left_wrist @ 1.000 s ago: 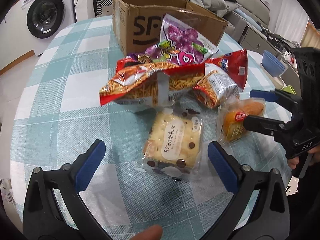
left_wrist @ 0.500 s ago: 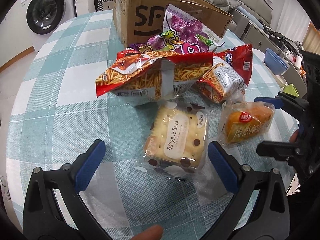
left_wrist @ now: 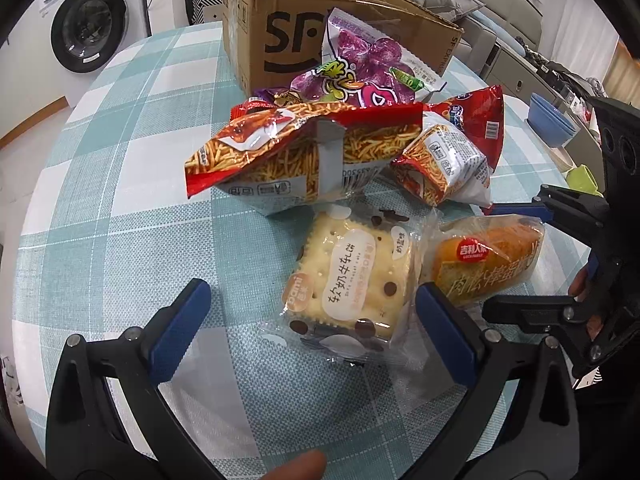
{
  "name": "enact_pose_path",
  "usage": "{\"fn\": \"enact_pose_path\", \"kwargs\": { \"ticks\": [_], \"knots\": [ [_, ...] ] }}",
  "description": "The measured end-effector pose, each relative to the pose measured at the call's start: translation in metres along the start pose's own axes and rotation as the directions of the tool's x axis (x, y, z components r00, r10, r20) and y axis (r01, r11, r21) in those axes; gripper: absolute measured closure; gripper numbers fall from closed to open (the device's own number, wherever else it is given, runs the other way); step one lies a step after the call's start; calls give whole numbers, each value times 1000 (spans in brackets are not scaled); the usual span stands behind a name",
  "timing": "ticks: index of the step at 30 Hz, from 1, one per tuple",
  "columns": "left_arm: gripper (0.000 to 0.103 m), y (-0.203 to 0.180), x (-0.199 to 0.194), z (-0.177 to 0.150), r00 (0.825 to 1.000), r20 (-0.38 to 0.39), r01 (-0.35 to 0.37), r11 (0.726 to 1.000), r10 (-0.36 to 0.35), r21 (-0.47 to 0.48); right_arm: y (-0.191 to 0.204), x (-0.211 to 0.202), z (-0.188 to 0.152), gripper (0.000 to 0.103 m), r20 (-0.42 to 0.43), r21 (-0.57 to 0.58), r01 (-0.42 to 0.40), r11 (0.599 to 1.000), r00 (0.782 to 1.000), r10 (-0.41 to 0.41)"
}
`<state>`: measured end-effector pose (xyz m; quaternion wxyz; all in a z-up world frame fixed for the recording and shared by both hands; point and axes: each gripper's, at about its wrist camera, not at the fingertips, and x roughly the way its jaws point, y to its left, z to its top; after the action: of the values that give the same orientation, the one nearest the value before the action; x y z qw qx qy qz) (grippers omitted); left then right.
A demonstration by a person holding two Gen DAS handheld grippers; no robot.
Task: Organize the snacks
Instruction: 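Close the right gripper on the orange cake loaf while the left gripper grasps the cracker pack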
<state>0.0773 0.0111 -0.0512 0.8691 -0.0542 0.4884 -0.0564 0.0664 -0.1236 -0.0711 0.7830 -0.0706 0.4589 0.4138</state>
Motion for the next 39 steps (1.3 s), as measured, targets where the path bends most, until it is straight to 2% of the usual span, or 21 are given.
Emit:
{"fn": "enact_pose_path", "kwargs": {
  "ticks": [2, 7, 10, 12, 13, 15, 19, 24, 29, 33, 37, 39],
  "knots": [
    [1, 0, 0, 0, 1000, 0, -1, 1000, 1, 0, 2, 1, 1, 15, 1, -15, 5, 1000, 1000, -5],
    [1, -2, 1, 1, 1000, 2, -10, 1000, 10, 6, 15, 9, -1, 29, 8, -79, 39, 996, 999, -38],
    [1, -4, 3, 2, 1000, 6, -14, 1000, 14, 6, 15, 7, -5, 40, 13, -87, 35, 996, 999, -34],
    [1, -5, 3, 3, 1000, 7, -13, 1000, 13, 5, 18, 4, -7, 52, 21, -108, 26, 994, 999, -24],
    [1, -5, 3, 4, 1000, 7, -13, 1000, 13, 6, 21, 2, -9, 54, 31, -127, 29, 991, 999, -25],
    [1, -6, 3, 4, 1000, 3, -17, 1000, 17, 10, 25, -2, -13, 71, 42, -151, 16, 988, 999, -10],
    [1, -7, 4, 5, 1000, 3, -21, 1000, 21, 11, 26, -8, -18, 73, 63, -139, 16, 990, 998, -7],
    [1, -3, 3, 6, 1000, 8, -2, 1000, 2, -7, 14, -30, -19, 73, 119, -99, -25, 995, 992, 36],
    [2, 0, 3, 7, 1000, 10, 7, 1000, -7, -20, 7, -48, -15, 73, 189, -70, -5, 998, 982, 18],
    [11, -8, 3, 5, 1000, 5, -13, 1000, 13, 28, 0, -54, -13, 73, 211, -47, 12, 999, 977, -2],
    [21, -21, 5, 2, 998, 8, -64, 992, 63, 107, 2, -53, -7, 73, 233, -33, 21, 999, 972, -13],
    [32, -24, 3, 1, 999, 16, -52, 991, 50, 124, -1, -55, -5, 73, 244, -19, 30, 999, 970, -25]
  ]
}}
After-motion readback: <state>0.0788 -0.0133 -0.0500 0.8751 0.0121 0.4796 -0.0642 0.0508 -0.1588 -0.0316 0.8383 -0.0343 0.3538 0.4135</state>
